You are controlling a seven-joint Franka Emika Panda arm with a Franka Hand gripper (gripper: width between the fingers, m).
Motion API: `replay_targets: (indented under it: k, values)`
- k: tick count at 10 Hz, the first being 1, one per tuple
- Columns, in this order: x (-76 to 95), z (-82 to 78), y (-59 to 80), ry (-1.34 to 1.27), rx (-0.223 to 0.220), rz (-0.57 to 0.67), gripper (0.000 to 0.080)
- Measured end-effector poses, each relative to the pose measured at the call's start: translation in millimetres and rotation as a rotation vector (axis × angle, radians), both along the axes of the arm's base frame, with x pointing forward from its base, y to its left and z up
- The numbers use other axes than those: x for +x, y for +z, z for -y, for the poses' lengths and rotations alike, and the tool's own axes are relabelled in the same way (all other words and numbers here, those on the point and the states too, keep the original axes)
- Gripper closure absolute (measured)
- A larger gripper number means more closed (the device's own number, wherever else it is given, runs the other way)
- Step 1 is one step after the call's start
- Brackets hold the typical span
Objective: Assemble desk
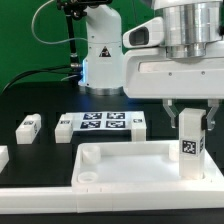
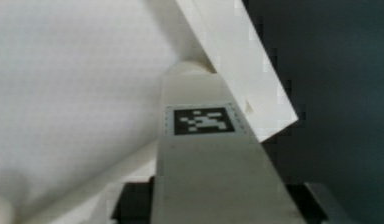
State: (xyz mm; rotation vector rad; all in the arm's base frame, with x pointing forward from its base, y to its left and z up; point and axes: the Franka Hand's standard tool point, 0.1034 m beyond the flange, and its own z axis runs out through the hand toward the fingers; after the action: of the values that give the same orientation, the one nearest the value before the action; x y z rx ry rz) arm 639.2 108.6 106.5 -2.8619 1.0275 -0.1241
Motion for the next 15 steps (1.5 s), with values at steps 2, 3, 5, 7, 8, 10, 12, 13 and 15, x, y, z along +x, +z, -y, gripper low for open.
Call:
replay_targets:
  k: [2, 3, 5, 7, 8, 10, 12, 13, 15]
  values:
    - [-1.0, 0.9, 0.8, -0.373, 0.064, -0.052, 0.0507]
    - [2.0, 1.2, 3.5, -0.556, 0.094, -0.096, 0.0508]
    - [4.1, 0.9, 4.3, -0.867, 0.145, -0.134, 0.0508]
    - [4.8, 0.2, 4.5, -0.989, 0.154, -0.15, 0.0508]
    - [4.5, 0.1, 3.9, -1.049, 0.158, -0.154, 0.0508]
    - [3.5, 0.7, 2.3, -1.109, 0.161, -0.159, 0.0508]
    - [3.3, 0.0, 2.2, -1.092, 0.16, -0.158, 0.0457]
    - [3.3, -0.1, 2.2, -1.09, 0.16, -0.158, 0.0251]
    - [4.7, -5.0, 14.1, -1.072, 0.172, -0.146, 0.0181]
